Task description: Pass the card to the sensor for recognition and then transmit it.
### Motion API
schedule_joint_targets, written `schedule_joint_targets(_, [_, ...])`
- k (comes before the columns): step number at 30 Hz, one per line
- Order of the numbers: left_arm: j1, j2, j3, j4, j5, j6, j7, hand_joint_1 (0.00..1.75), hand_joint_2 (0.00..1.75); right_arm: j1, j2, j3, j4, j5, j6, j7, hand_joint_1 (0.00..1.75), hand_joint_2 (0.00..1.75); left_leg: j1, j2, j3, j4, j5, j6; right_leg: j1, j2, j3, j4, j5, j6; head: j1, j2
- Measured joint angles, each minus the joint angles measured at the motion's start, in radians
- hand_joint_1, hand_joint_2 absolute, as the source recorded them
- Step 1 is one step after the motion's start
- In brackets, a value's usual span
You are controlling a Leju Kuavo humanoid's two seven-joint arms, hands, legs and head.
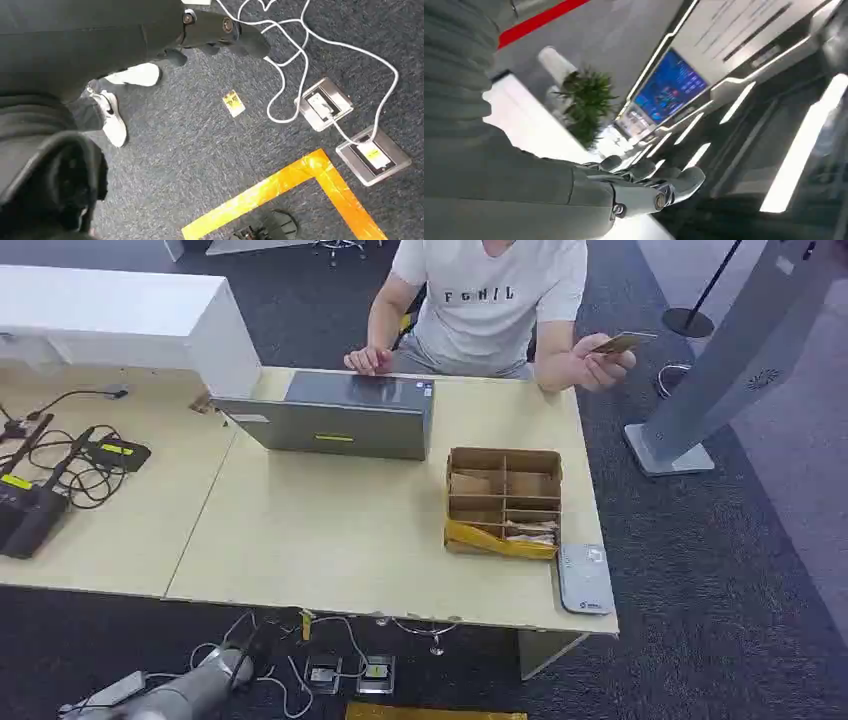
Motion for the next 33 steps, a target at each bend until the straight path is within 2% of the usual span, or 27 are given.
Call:
schedule_joint_targets(7, [-0.003,-0.002,0.011,0.000,-0.020,-0.010,0.000,0.00,0.00,0.026,0.163,0.219,-0.026,-0.042,0.115,-0.047,0.00,1.75,0.002,-0.001,-0.001,0.000,0.002,-0.001,0.002,-0.001,-0.001,0.000,0.000,0.000,0.001,0.000])
schedule_joint_targets(12, [-0.003,-0.006,0.020,0.000,-0.038,-0.013,0.002,0.00,0.00,0.134,0.246,0.348,-0.059,-0.092,0.125,-0.048,0.00,1.75,0.003,-0.006,-0.002,0.001,0.002,-0.001,0.003,-0.005,-0.001,0.000,0.000,0.000,0.001,0.000])
schedule_joint_targets(22, [-0.005,-0.017,0.027,0.000,-0.083,-0.021,0.010,0.00,0.00,0.251,0.284,0.540,-0.116,-0.201,0.163,-0.026,0.00,1.75,0.003,-0.008,-0.005,0.002,0.003,-0.001,0.003,-0.007,-0.002,-0.001,0.000,0.000,0.000,0.000])
schedule_joint_targets(33, [-0.001,-0.037,0.032,0.000,-0.092,-0.013,0.013,0.00,0.00,0.301,0.267,0.646,-0.165,-0.250,0.179,-0.002,0.00,1.75,0.003,-0.007,-0.005,0.002,0.003,-0.001,0.003,-0.006,-0.003,-0.001,0.000,0.000,0.000,0.000])
